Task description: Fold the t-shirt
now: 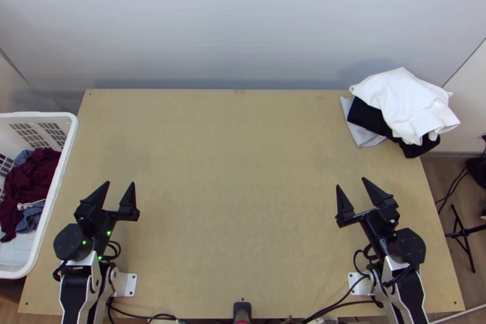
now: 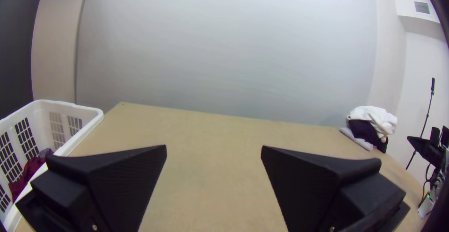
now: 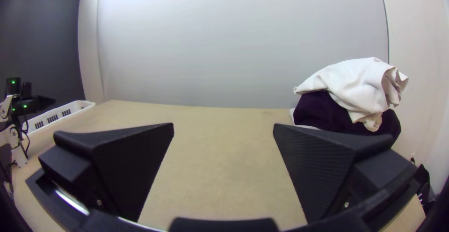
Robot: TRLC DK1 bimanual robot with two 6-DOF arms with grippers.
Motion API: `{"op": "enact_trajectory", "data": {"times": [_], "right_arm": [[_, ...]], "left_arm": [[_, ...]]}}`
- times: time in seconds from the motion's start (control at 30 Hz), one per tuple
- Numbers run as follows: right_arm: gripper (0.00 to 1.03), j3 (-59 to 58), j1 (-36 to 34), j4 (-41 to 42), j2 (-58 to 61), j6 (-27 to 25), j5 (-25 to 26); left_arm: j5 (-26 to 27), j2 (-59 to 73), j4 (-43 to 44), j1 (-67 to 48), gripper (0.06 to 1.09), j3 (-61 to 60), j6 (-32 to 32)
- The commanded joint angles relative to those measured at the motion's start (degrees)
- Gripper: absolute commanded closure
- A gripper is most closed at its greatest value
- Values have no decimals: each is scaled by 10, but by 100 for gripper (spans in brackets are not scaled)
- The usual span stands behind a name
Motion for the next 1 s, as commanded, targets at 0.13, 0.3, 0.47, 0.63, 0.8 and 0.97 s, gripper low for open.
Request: {"op": "enact_trajectory", "data": {"times": [0.13,0.3,0.47,0.63,0.8,0.97], "right_arm": [[4,0,0,0,0,1,0],[4,0,0,0,0,0,0],[4,0,0,0,0,0,0],[4,0,0,0,0,0,0],[4,1,-6,-2,-1,-19,8],[4,0,-17,-3,-2,-23,19]], "left_arm": [[-1,0,0,0,10,0,-1],[-1,0,0,0,10,0,-1],[-1,0,0,0,10,0,-1],[0,0,0,0,10,0,-1],[-1,1,0,-7,10,0,-4],[-23,1,-5,0,10,0,3]]}}
